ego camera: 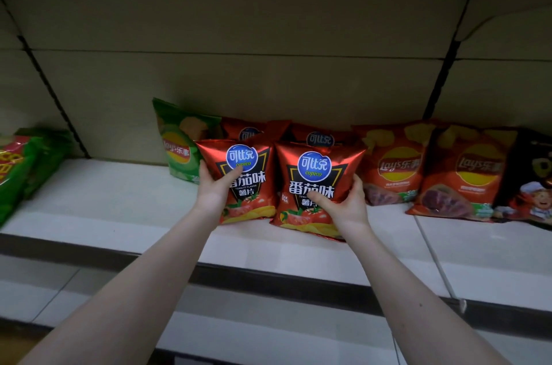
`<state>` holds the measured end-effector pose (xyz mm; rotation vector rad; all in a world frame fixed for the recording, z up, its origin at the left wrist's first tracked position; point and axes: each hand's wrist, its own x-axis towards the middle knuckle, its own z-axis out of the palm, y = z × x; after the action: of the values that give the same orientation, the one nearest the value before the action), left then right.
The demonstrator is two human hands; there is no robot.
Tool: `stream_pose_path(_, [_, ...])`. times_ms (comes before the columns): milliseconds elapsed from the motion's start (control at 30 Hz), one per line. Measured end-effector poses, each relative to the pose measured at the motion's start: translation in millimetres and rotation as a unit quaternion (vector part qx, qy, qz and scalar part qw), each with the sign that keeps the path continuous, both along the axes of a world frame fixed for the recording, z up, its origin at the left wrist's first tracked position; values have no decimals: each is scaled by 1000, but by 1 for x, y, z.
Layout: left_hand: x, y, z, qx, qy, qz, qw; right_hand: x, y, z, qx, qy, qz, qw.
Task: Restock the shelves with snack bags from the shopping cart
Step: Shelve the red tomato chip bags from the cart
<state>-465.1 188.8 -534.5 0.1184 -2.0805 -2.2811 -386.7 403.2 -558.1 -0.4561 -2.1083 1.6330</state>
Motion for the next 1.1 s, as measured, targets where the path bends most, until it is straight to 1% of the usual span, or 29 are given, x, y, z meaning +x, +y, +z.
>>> stream_pose_path(67, [4,-1,0,8,1,-2,1000,5,0,5,-8,2,13,1000])
stream_pose_path(167, [13,0,3,-7,16,7,1000,9,5,7,-2,17,37,999])
stream_pose_path(233, [18,2,6,-17,41,19,999,15,6,13,-6,35,38,999])
stream_pose_path(367, [25,5,13,-42,71,77,994,22,8,28,-24,83,-4,996])
stream_pose_path(433, [30,7,19,-48,89,108,989,26,10,37,1,105,-31,994])
stream_pose_path(500, [39,10,27,-50,127,128,982,31,10,46,36,135,-45,989])
stream_pose_path(600, [50,18,38,-42,184,124,974,37,4,57,60,190,-28,980])
stream_pose_path(667, [57,24,42,-26,200,113,973,39,-4,62,56,219,-11,974])
stream_pose_path(733, [66,29,45,0,204,104,973,40,-14,62,32,243,2,969])
stream_pose_path(800, [78,33,49,19,189,90,978,45,-24,61,15,237,20,971])
stream_pose_path(867, [90,31,64,40,143,90,985,49,-35,68,-9,196,32,980])
stream_pose_path(933, [109,35,72,67,133,88,985,59,-45,68,-38,182,47,982])
stream_pose_path(967, [117,32,92,75,89,90,989,63,-51,86,-73,142,63,985])
stream_pose_path(1000, [128,30,107,82,59,94,990,69,-57,100,-86,118,61,987])
stream_pose_path(1067, [155,28,133,90,30,77,993,89,-69,129,-85,93,86,988])
stream_pose_path(1100, [166,24,153,86,7,70,994,98,-73,149,-91,66,101,989])
